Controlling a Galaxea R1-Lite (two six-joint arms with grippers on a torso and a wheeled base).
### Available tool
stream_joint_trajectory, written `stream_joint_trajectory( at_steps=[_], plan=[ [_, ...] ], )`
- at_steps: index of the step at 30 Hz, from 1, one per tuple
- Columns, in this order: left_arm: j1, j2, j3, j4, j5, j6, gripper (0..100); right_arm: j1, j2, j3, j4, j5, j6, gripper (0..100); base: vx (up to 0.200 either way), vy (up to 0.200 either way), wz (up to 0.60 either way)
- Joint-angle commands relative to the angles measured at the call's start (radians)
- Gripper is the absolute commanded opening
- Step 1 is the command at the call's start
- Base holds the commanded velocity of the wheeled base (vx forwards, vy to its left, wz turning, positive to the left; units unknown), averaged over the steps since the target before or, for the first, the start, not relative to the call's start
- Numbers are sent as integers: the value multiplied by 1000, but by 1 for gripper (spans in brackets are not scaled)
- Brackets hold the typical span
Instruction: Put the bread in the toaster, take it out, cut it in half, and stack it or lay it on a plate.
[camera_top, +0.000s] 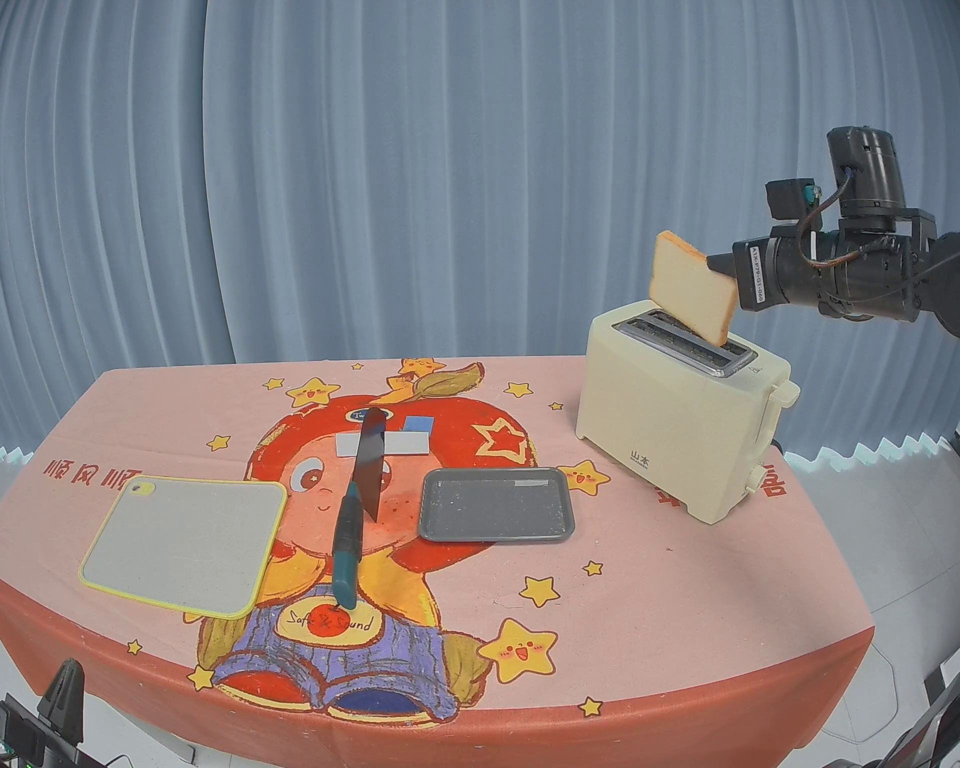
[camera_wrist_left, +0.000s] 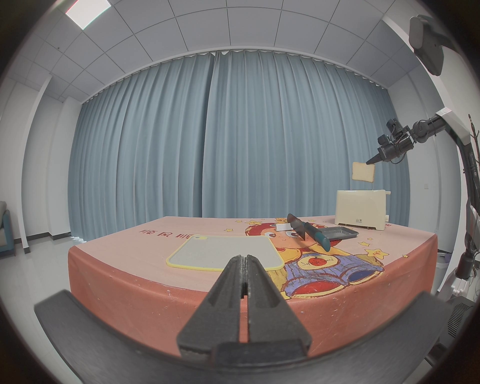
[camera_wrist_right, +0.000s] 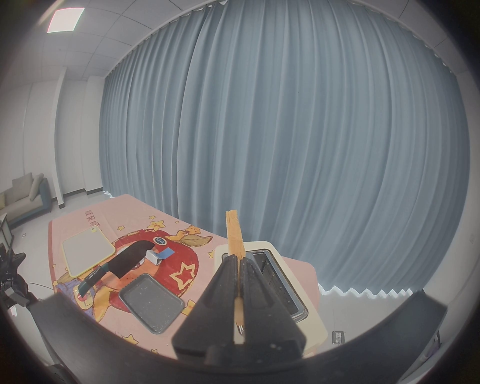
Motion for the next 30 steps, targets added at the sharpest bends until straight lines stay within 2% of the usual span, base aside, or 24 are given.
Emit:
stream_joint_trajectory(
  at_steps=[1, 11, 19, 26, 30],
  plan=[
    [0, -5, 18, 0, 0, 0, 0, 23, -54, 30, 1, -1, -1, 0, 0, 0, 0],
    [0, -4, 18, 0, 0, 0, 0, 98, -152, 191, -2, -1, -1, 0, 0, 0, 0],
    [0, -5, 18, 0, 0, 0, 0, 155, -250, 378, -3, 3, 1, 0, 0, 0, 0],
    [0, -5, 18, 0, 0, 0, 0, 151, -290, 504, -3, 5, 1, 0, 0, 0, 0],
    [0, -4, 18, 0, 0, 0, 0, 146, -290, 530, -3, 6, 2, 0, 0, 0, 0]
  ],
)
